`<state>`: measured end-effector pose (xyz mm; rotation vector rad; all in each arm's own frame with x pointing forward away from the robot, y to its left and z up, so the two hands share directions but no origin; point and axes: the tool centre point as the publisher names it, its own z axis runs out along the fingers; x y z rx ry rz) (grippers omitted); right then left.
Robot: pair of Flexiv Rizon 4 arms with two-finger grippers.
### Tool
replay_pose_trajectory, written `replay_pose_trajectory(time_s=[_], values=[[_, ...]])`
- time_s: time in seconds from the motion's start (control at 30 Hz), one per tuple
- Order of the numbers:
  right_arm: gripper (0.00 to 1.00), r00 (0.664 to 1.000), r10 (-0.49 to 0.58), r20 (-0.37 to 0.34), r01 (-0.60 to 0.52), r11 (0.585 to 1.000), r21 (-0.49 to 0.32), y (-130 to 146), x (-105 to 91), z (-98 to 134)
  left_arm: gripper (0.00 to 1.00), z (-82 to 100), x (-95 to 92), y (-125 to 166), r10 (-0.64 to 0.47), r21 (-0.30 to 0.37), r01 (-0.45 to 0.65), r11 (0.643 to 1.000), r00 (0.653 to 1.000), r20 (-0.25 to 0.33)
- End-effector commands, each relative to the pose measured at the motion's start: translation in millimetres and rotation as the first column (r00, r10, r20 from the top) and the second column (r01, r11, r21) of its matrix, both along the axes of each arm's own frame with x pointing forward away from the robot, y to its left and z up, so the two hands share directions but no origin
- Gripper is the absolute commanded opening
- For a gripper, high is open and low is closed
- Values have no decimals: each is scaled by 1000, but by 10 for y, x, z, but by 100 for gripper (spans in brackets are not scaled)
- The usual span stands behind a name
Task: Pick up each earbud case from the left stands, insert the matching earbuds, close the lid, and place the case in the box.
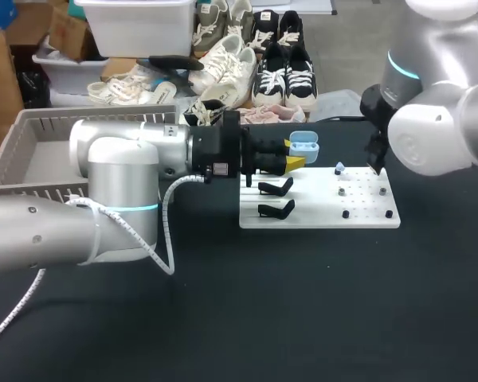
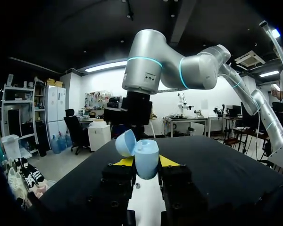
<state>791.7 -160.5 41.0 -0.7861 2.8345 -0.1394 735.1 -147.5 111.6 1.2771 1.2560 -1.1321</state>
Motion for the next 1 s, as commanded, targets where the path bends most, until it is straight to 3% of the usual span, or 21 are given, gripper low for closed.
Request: replay_pose_trajectory(time_s=[0.03,1.0], values=[[53,1000,-9,-2,9,1000,-6,43,27,-18,0,-8,12,1,-2,-3,2,1000,1000,1],[44,999,-37,-22,36,999,-30,54,86,-150,0,-8,12,1,-2,-3,2,1000,1000,1]])
